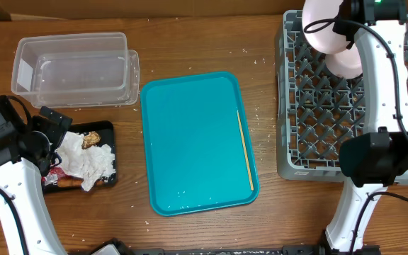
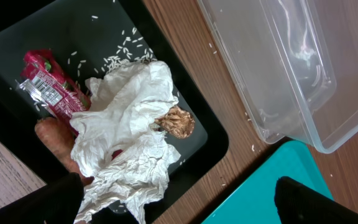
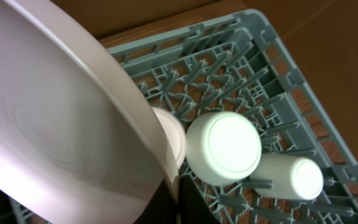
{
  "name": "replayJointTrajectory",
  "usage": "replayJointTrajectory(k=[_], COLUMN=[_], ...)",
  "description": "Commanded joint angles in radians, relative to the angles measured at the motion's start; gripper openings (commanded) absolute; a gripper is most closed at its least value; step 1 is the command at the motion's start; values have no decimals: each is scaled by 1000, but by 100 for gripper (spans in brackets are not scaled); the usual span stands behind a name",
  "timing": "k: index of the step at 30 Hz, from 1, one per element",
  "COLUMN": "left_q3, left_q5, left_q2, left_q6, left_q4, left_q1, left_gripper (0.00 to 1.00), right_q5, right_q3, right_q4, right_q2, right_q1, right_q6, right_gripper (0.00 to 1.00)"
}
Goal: Sort waste into correct bins and load items into the dishwasher
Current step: 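Lift the white plate and carry it to the rack's back, then stand the white plate upright in the rack and release it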
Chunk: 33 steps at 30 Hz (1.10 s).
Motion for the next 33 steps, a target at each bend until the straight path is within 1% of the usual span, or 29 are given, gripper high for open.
replayJointTrajectory(k=[1,12,21,23,26,31,33], left_q3=[17,17,17,17,17,17,17], left_q5=[1,1,1,1,1,1,1], left_q2=[0,0,0,0,0,0,0], left_q6=[-10,-10,-10,-10,-10,-10,-10], left_q4=[0,0,0,0,0,0,0], left_q1=[2,2,2,2,2,2,2], left_gripper=[100,100,100,100,100,100,100], right_q5=[153,172,166,165,166,164,164], right_q3=[-53,-191,-196,-196,-196,-196,-195], right_q4=[49,114,109,104,90,76,68], right_q2=[-13,-13,-13,-13,-13,-13,-13], right_q1=[2,5,43,63,86,114,124], right_q6=[5,7,10,9,8,9,9], right_gripper=[4,4,4,5,9,10,16])
